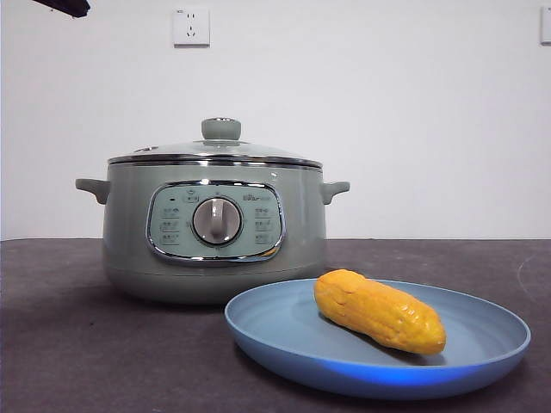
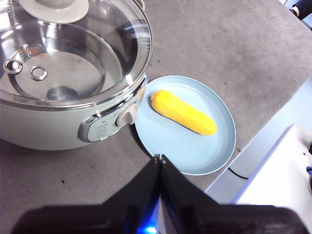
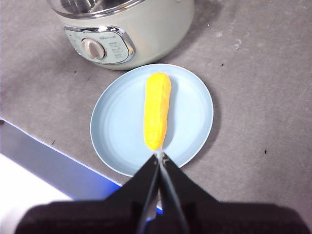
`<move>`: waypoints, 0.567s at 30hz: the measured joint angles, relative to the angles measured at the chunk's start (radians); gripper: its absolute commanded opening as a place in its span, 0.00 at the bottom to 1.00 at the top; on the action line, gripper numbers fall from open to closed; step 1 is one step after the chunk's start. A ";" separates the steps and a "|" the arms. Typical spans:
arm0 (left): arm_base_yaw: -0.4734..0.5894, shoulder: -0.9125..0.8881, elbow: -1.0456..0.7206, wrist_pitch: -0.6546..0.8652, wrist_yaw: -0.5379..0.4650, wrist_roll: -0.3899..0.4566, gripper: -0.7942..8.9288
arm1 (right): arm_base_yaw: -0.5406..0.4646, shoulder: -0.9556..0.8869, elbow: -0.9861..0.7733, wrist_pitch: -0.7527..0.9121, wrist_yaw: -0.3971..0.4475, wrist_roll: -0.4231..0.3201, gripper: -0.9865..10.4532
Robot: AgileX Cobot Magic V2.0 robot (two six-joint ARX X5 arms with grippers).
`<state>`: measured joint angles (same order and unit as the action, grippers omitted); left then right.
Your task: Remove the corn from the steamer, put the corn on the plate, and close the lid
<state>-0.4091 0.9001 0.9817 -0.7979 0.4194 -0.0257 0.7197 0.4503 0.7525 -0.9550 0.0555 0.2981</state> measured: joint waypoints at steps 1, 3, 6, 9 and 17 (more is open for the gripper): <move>0.000 0.000 0.000 0.000 0.000 0.000 0.08 | 0.000 0.000 0.000 0.000 0.000 0.000 0.09; 0.000 0.000 0.000 0.003 0.000 0.000 0.08 | 0.000 0.000 0.000 0.000 0.000 0.000 0.09; 0.000 0.000 0.000 0.008 -0.003 0.003 0.08 | 0.000 0.000 0.000 0.000 0.000 0.000 0.09; 0.000 0.000 0.000 0.060 -0.069 0.017 0.08 | 0.000 0.000 0.000 0.000 0.000 0.000 0.09; 0.008 -0.006 0.000 0.099 -0.232 0.087 0.08 | 0.000 0.000 0.000 -0.001 0.000 0.000 0.09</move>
<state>-0.4011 0.8944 0.9813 -0.6987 0.1875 0.0612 0.7197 0.4503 0.7525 -0.9562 0.0551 0.2981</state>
